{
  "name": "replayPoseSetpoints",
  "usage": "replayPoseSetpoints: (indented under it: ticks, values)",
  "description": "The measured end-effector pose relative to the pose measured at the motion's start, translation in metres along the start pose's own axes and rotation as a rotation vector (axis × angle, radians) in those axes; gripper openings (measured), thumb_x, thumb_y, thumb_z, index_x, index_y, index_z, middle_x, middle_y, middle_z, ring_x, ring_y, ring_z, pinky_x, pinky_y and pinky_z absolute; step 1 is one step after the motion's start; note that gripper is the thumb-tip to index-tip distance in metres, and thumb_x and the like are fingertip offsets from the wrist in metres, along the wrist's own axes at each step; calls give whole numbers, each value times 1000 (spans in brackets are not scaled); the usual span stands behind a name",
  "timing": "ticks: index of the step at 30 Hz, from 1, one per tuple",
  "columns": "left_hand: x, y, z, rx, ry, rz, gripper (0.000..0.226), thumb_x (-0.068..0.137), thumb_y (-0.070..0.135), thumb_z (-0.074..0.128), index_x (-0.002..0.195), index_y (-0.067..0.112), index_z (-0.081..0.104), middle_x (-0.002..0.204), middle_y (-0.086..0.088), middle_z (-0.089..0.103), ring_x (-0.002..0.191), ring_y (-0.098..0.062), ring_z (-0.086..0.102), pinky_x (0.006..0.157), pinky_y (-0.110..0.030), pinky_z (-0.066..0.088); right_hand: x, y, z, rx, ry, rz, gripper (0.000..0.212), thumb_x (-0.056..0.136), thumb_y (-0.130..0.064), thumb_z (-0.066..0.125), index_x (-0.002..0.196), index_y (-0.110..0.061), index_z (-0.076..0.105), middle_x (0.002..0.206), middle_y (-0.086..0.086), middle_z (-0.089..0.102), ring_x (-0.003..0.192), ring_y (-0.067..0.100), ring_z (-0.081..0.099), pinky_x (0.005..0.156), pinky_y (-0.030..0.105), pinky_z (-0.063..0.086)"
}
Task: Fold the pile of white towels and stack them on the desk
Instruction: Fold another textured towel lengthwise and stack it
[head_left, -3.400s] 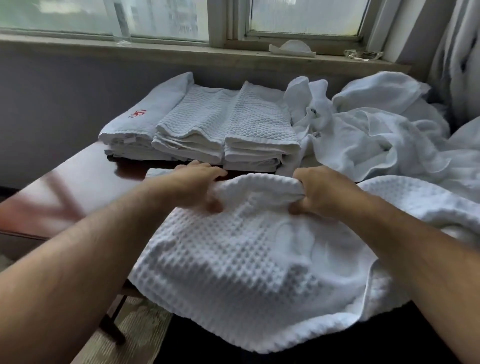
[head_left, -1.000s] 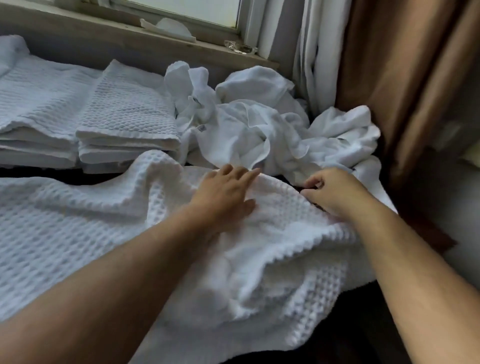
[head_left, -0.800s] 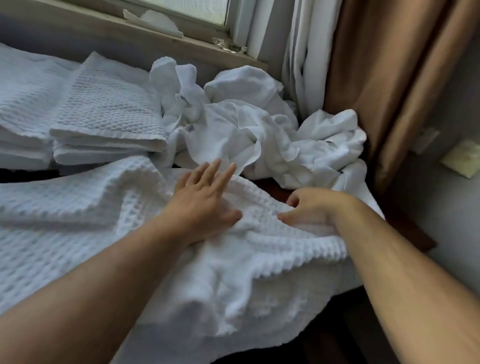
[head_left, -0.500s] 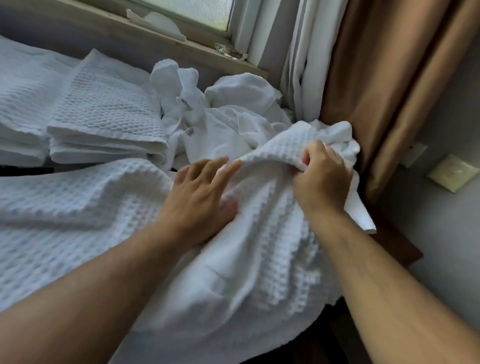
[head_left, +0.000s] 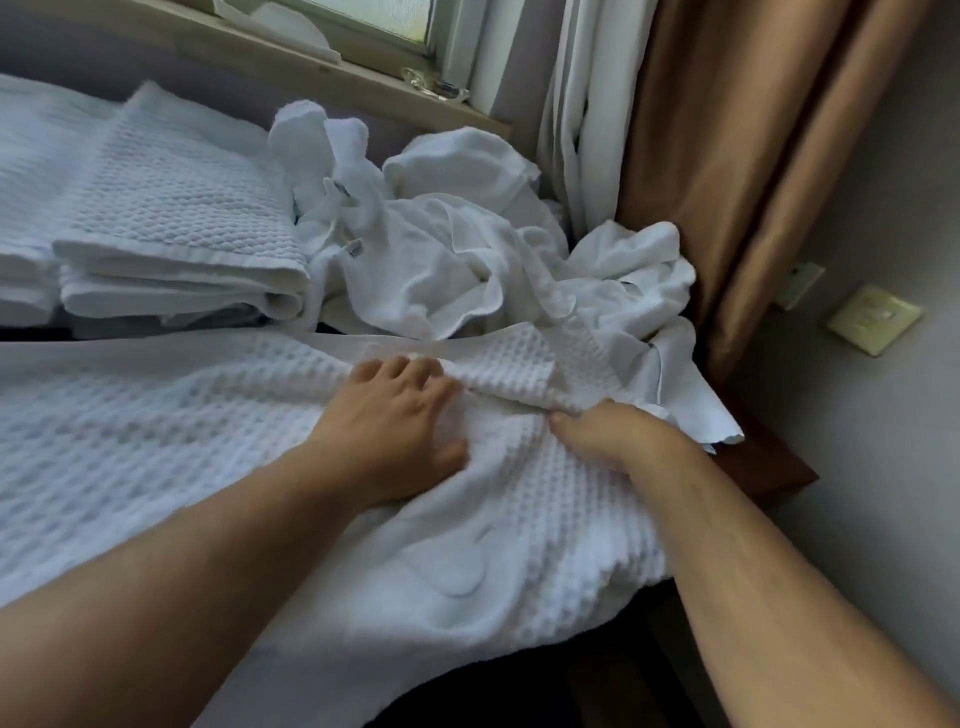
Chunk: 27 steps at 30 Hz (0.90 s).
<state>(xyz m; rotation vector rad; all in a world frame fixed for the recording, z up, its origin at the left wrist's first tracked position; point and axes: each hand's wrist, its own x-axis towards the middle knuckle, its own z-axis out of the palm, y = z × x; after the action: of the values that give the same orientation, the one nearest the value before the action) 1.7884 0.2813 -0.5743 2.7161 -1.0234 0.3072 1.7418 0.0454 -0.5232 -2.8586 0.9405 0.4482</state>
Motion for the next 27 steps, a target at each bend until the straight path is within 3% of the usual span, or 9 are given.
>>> replayPoseSetpoints:
  ticks: [2, 5, 8, 11, 15, 17, 20, 23, 27]
  values:
    - [-4, 3, 5, -20, -90, 4, 83, 76, 76, 15, 149, 40, 33, 166, 1, 20, 149, -21, 24, 119, -42, 18, -1, -13, -7, -18, 16, -121, 63, 108, -51, 22, 152, -10, 41, 157, 19, 38, 139, 35, 41, 109, 41, 34]
    - [-7, -5, 7, -69, -166, 3, 81, 82, 78, 21, 155, 42, 21, 170, 2, 0, 155, -19, 8, 122, -41, 8, 3, -33, 0, 40, 7, -176, 73, 105, -59, 15, 148, -9, 47, 154, 20, 43, 136, 36, 44, 107, 41, 35]
    - [-6, -18, 6, -39, -221, -35, 72, 97, 64, 33, 160, 34, 14, 170, -1, 1, 156, -21, 4, 123, -39, 0, 18, -39, 9, 129, 46, -100, 89, 96, -75, 12, 154, -13, 38, 162, 19, 29, 146, 40, 29, 119, 56, 24]
    - [1, -23, 0, -17, -340, -37, 73, 99, 63, 31, 161, 29, 10, 170, -4, -1, 156, -22, -1, 124, -44, 0, 31, -43, 6, 190, 36, -27, 91, 94, -78, 17, 158, -15, 31, 166, 19, 18, 150, 41, 19, 119, 53, 22]
    - [25, -30, -17, -87, -263, -68, 40, 100, 48, 44, 134, 30, 56, 146, -1, 48, 137, -23, 45, 110, -41, 40, 41, -55, -4, 205, 354, 40, 91, 92, -74, 28, 149, -6, 42, 154, 15, 40, 132, 34, 43, 103, 45, 38]
    - [31, -34, -16, -94, -78, -114, 29, 97, 44, 49, 118, 30, 64, 127, 3, 60, 118, -22, 55, 97, -38, 47, 49, -61, -9, 392, 330, 8, 93, 89, -80, 29, 138, -5, 54, 132, 14, 61, 103, 28, 59, 83, 40, 49]
    - [31, -40, 1, -76, 55, -183, 50, 90, 52, 53, 135, 30, 52, 134, 1, 51, 125, -25, 42, 104, -41, 36, 53, -64, -14, 632, 77, 79, 95, 76, -92, 35, 106, -9, 68, 72, 7, 66, 54, 22, 60, 48, 27, 48]
    - [32, -47, 8, -56, 93, -271, 74, 79, 66, 50, 143, 31, 42, 147, 0, 41, 133, -27, 35, 114, -43, 24, 61, -68, -14, 576, 155, 53, 84, 71, -90, 43, 85, -11, 69, 59, 4, 65, 45, 20, 60, 39, 23, 44]
    - [34, -47, 4, -55, 82, -315, 74, 78, 69, 51, 138, 28, 44, 142, -1, 49, 127, -26, 46, 108, -44, 30, 72, -73, -13, 448, 242, -15, 50, 76, -59, 49, 70, -15, 71, 55, 8, 68, 49, 25, 67, 45, 26, 48]
